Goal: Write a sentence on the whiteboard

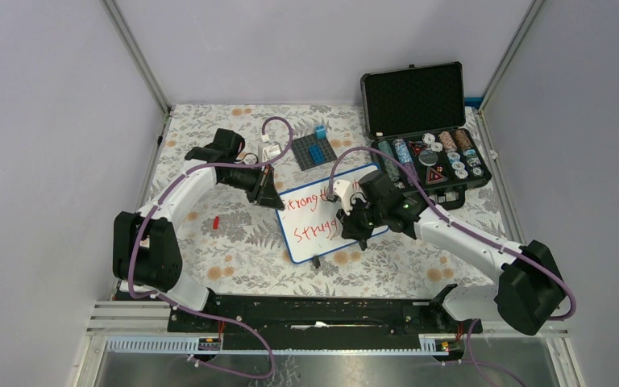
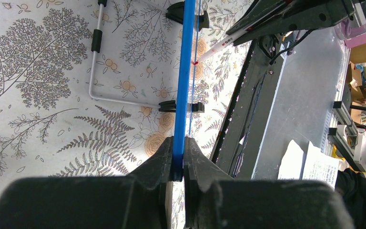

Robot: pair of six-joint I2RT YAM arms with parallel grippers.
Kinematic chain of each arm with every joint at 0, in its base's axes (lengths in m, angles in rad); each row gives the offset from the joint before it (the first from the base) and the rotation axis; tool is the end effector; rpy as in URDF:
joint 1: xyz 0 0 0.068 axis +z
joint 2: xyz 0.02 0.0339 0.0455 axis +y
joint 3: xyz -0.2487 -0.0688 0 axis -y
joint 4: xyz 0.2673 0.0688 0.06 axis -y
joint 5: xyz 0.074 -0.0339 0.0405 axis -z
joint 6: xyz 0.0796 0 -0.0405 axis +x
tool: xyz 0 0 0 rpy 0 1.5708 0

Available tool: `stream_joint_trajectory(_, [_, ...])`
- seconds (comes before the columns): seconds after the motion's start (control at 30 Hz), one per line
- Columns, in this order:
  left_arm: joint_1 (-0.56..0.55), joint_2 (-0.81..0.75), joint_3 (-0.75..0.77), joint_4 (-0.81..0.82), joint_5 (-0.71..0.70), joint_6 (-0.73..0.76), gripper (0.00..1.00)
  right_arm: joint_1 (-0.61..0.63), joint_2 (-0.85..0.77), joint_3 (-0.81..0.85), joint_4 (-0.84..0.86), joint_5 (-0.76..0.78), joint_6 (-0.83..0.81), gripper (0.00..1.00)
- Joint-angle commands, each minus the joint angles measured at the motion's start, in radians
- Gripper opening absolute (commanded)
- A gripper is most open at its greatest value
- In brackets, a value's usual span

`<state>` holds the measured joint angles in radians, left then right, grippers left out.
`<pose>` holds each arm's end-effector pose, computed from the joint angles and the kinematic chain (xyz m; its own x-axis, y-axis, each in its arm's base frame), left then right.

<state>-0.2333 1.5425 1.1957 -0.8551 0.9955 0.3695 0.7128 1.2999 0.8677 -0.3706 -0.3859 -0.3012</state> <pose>0.3027 -0.1406 0.2183 -0.6945 0.3670 -0.6189 0.7195 0.3505 -0.5995 0.2255 0.2345 0.1894 -0.2813 -0.6064 -0.7437 -0.9289 0.3665 0.0525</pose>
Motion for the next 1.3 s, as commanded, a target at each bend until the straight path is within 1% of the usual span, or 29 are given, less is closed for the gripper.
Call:
stream_joint_trajectory(0.0, [-0.004, 0.017, 0.021, 0.027, -0.057, 0.045, 0.0, 0.008, -0.041, 0.058, 0.024, -0.026, 0.009, 0.0])
stream_joint_trajectory(0.2, [-0.004, 0.016, 0.022, 0.028, -0.058, 0.043, 0.0, 0.008, -0.09, 0.066, -0.045, -0.058, -0.019, 0.0])
stream_joint_trajectory(0.3, [-0.004, 0.014, 0.024, 0.028, -0.06, 0.043, 0.0, 0.003, -0.105, 0.059, -0.071, -0.047, -0.036, 0.0])
stream_joint_trajectory(0.53, [-0.004, 0.004, 0.018, 0.028, -0.066, 0.046, 0.0, -0.076, -0.121, 0.062, -0.097, -0.052, -0.05, 0.0])
stream_joint_trajectory(0.73, [-0.004, 0.016, 0.028, 0.028, -0.056, 0.043, 0.0, -0.118, -0.12, 0.106, -0.149, -0.112, -0.039, 0.0])
stream_joint_trajectory(1.0, [-0.004, 0.003, 0.024, 0.028, -0.068, 0.046, 0.0, -0.235, -0.098, 0.098, -0.152, -0.193, -0.032, 0.0])
stream_joint_trajectory(1.2, [-0.004, 0.008, 0.025, 0.028, -0.065, 0.045, 0.0, -0.263, -0.098, 0.085, -0.147, -0.221, -0.034, 0.0])
stream_joint_trajectory(1.27, [-0.004, 0.009, 0.025, 0.027, -0.065, 0.045, 0.0, -0.263, -0.107, 0.067, -0.115, -0.229, -0.019, 0.0])
